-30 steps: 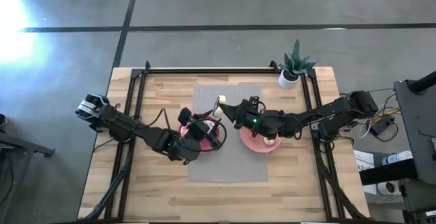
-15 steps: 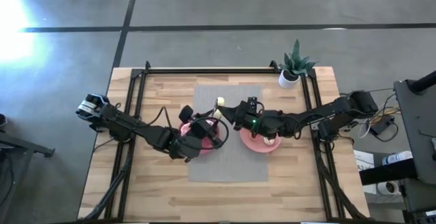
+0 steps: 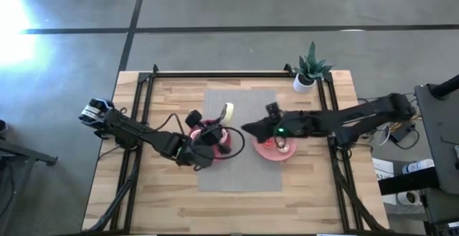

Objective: Pick & Place donuts
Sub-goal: Put the large black donut on the pink plate

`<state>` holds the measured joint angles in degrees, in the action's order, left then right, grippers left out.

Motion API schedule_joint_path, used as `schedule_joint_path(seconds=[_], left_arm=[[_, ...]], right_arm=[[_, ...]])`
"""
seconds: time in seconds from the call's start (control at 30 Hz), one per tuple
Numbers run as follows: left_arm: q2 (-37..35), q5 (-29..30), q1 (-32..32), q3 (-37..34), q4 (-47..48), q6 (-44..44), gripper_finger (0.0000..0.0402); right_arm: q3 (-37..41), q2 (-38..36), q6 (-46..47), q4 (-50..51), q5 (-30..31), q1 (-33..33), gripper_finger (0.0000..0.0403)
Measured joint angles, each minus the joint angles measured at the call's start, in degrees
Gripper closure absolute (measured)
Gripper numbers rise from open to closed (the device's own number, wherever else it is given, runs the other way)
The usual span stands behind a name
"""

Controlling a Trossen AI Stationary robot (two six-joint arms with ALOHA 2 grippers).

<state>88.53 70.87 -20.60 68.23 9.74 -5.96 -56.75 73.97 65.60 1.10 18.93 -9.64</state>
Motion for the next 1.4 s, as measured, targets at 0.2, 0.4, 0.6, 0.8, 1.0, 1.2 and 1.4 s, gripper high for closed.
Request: schedule_joint_path(seconds=[0.2,0.4,0.6,0.8,1.0,1.2,1.4], left_arm=[[-1.7,-14.3,-0.6,0.0,26.5,-10.8,0.0391],[-1.0,-30.9,-3.3,-3.6,38.2,-11.8,0.0391],[2.0,-39.6,-3.2,-6.4,35.2,-9.1,0.0391],[6.3,-41.3,-2.1,-6.4,34.8,-9.1,0.0391],[11.6,-41.9,-0.4,-6.4,34.7,-9.4,0.039],[14.5,-38.1,-0.1,-4.6,37.8,-12.9,0.0387],[14.3,-38.6,-0.1,-3.2,37.9,-14.4,0.0336]], right_arm=[[-0.1,-12.2,-3.8,17.5,0.5,0.1,0.0228],[-0.1,-18.3,-2.9,25.6,2.7,0.0,0.0232],[-0.1,-17.4,-4.1,25.8,3.9,0.0,0.0232],[-0.1,-13.9,-4.3,25.8,3.8,0.0,0.0234],[-0.1,-11.3,-4.1,25.7,2.7,0.1,0.0236],[-0.1,-10.9,-4.1,25.4,1.0,0.0,0.0236],[-0.1,-11.0,-4.1,25.1,0.9,0.0,0.0239]])
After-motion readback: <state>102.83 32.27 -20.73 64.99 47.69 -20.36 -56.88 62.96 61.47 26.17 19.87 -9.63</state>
